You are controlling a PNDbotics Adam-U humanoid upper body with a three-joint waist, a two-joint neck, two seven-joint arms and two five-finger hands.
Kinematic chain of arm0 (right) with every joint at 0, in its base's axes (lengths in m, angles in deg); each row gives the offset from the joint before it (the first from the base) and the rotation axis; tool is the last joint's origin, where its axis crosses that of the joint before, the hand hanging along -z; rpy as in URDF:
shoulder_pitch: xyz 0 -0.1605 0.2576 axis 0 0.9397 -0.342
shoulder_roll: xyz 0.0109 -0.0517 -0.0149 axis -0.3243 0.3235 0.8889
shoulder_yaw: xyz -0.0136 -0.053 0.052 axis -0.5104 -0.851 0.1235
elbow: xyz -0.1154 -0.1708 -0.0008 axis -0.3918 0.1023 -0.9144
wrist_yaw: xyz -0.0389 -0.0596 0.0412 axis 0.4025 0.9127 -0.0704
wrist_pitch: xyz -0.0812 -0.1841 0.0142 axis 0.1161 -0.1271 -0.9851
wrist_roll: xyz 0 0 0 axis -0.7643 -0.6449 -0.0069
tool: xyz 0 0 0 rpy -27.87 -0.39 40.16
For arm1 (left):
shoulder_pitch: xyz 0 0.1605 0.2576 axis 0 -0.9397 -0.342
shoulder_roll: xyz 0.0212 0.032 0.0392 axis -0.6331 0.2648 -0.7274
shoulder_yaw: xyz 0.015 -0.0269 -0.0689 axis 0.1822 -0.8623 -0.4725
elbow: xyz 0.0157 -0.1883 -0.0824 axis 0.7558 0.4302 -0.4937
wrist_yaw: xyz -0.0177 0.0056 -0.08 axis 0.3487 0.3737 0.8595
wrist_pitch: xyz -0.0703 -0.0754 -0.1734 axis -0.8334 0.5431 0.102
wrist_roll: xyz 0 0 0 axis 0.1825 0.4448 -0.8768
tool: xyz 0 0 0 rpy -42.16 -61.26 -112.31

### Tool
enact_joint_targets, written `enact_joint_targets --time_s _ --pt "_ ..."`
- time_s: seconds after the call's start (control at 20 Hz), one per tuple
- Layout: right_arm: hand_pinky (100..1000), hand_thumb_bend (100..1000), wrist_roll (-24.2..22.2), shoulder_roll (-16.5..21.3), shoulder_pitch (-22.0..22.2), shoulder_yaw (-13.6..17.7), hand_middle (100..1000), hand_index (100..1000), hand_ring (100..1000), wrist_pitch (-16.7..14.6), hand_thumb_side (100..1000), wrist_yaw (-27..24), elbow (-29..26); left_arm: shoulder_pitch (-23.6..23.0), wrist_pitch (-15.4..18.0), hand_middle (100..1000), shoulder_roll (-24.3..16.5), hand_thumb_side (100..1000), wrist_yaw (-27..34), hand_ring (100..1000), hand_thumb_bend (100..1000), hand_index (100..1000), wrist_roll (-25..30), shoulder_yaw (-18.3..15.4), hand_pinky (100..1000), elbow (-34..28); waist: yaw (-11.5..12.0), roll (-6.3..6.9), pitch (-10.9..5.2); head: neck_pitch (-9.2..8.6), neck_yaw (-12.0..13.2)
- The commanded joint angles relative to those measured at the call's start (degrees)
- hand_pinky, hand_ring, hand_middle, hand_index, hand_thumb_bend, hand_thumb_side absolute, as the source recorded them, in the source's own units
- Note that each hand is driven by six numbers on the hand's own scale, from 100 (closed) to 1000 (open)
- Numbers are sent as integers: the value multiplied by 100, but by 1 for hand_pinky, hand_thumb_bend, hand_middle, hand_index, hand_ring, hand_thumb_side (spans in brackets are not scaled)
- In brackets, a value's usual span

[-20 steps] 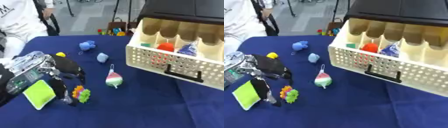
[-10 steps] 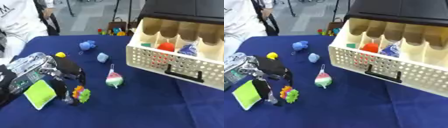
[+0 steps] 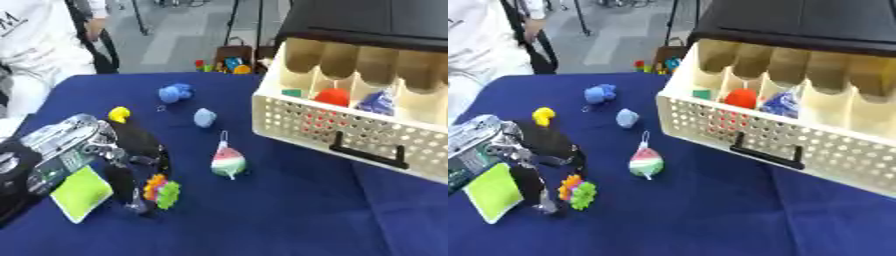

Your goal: Pick up objects from table and place into drawer.

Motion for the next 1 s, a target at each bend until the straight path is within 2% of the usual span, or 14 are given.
enact_joint_targets --time_s 0.05,0.15,0.55,0.75,1.0 --pt "551 100 109 68 -80 71 610 718 604 -78 778 25 -40 70 227 696 -92 695 -28 746 507 842 195 -92 567 37 4 -24 -73 -52 25" --pt "551 100 117 64 -79 74 609 718 604 -74 779 29 -40 80 218 682 -77 680 -20 735 475 832 195 -123 553 41 6 -26 -70 -56 23" --pt "553 100 146 55 -73 92 611 718 604 -58 785 54 -40 91 174 653 -22 679 -5 711 462 839 195 -167 527 81 8 -33 -56 -69 24" --pt "552 100 152 51 -57 100 610 717 604 -45 783 73 -40 90 132 651 19 722 85 705 474 851 188 -149 529 130 9 -35 -51 -77 29" --pt "559 100 172 40 -56 114 615 718 605 -30 785 87 -40 111 91 634 62 740 103 696 479 817 194 -73 525 192 5 -28 -56 -85 34"
